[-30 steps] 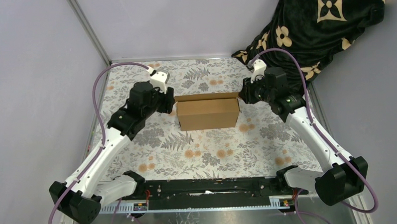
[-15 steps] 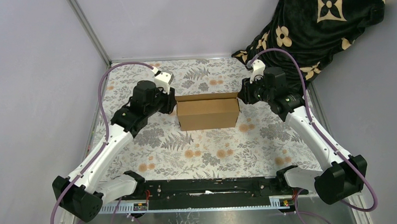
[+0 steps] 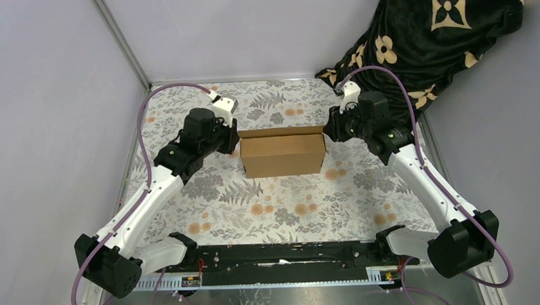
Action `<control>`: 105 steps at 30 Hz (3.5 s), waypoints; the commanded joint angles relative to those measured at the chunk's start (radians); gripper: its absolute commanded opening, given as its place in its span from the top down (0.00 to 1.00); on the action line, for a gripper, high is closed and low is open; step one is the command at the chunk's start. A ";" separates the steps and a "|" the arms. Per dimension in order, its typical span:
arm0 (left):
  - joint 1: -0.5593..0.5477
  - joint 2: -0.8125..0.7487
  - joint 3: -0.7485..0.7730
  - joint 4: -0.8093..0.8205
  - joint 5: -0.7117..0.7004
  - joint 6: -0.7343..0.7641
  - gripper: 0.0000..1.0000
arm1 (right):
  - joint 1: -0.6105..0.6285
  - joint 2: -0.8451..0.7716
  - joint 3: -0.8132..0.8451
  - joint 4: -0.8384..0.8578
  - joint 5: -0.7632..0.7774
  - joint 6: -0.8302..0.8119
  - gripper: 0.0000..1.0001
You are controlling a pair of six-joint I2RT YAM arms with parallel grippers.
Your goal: Fold the paper box
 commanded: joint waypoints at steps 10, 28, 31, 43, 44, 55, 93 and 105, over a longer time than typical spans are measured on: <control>0.005 0.011 0.050 0.047 -0.001 -0.017 0.76 | 0.005 -0.003 0.050 0.022 -0.030 0.000 0.70; 0.005 0.035 0.057 0.040 -0.002 -0.015 0.84 | 0.005 0.010 0.067 0.019 -0.036 -0.002 0.87; 0.005 0.042 0.066 0.034 -0.001 -0.017 0.85 | 0.005 0.013 0.070 0.017 -0.036 -0.001 0.91; 0.004 0.082 0.117 -0.003 -0.009 -0.045 0.88 | 0.018 0.021 0.086 0.007 -0.026 0.009 0.96; 0.005 0.085 0.118 -0.004 -0.010 -0.047 0.89 | 0.021 0.022 0.088 0.006 -0.024 0.009 0.97; 0.004 0.096 0.131 -0.047 -0.036 -0.045 0.89 | 0.030 0.028 0.089 0.001 -0.008 0.016 0.85; 0.003 0.080 0.149 -0.080 -0.067 -0.041 0.77 | 0.030 0.000 0.093 -0.033 0.036 -0.003 0.91; 0.003 0.060 0.148 -0.105 -0.092 -0.030 0.69 | 0.030 0.009 0.103 -0.039 0.041 -0.006 0.98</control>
